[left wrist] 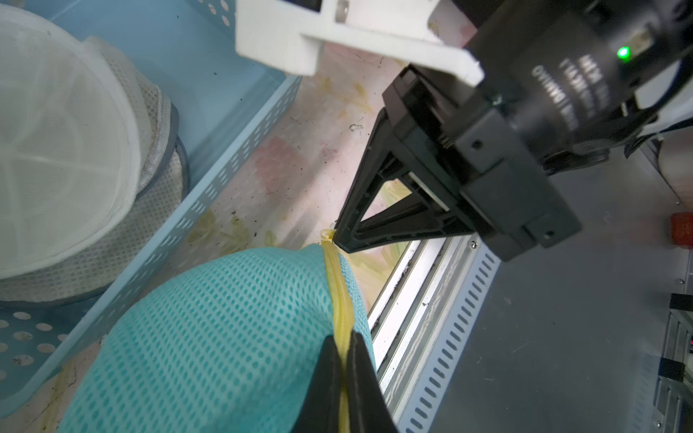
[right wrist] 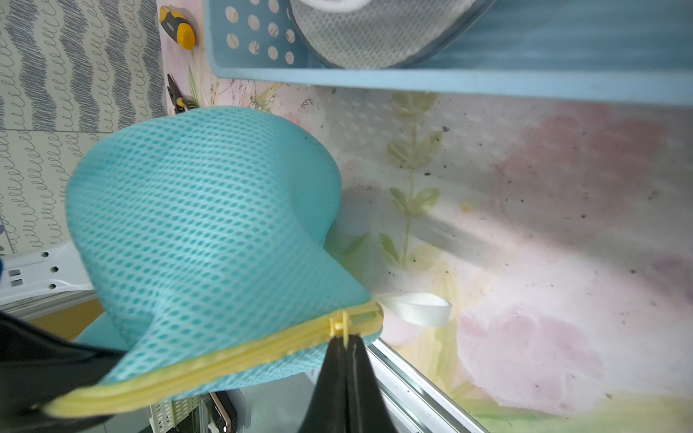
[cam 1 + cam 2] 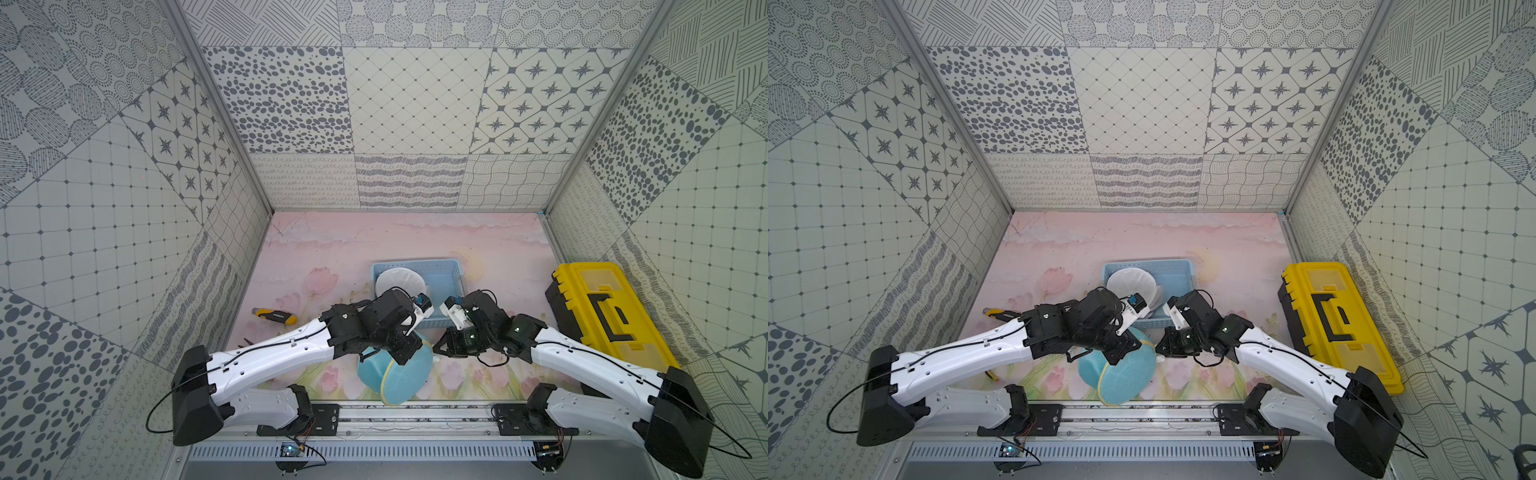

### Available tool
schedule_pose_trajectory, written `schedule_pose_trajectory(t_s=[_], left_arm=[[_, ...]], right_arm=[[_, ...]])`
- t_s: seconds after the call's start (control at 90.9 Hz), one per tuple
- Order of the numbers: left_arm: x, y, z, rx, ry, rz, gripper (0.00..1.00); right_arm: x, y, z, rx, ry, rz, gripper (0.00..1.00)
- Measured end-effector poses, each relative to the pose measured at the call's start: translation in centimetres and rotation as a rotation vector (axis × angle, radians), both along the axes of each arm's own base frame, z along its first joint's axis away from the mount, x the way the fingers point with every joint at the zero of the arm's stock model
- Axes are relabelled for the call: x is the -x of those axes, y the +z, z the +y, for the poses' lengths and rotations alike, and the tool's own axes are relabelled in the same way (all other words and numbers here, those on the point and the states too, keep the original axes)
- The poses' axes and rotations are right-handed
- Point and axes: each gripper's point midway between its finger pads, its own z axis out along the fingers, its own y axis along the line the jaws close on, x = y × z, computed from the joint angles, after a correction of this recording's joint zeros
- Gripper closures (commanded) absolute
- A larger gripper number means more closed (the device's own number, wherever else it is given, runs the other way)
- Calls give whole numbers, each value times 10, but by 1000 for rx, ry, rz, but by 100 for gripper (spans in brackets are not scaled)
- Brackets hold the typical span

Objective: Turn the laundry bag inside out
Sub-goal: Zip the zipper on the laundry bag, then place the laundry bag at the center of the board.

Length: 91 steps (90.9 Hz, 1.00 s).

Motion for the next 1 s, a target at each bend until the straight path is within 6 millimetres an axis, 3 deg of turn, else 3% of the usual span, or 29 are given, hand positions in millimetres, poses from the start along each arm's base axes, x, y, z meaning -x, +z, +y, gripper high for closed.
schedule_pose_trajectory(t_s=[0.44,0.484,0.561,0.649,0.825,1.002], left_arm=[[-11,31,25,125,100,13,100],[-11,32,25,131,98,21,100],[-10,35,24,146,89,31,100],[-8,43,21,169,70,42,100],[5,51,15,209,9,94,100],[22,58,11,258,-69,168,100]], right_arm=[[9,-14,0,-16,15,31,100],[8,-12,0,-21,16,26,89],[8,-8,-2,-26,18,1,50],[6,5,-7,-43,21,-68,23],[2,62,-13,-146,46,-300,13],[6,104,3,-239,167,-396,11]])
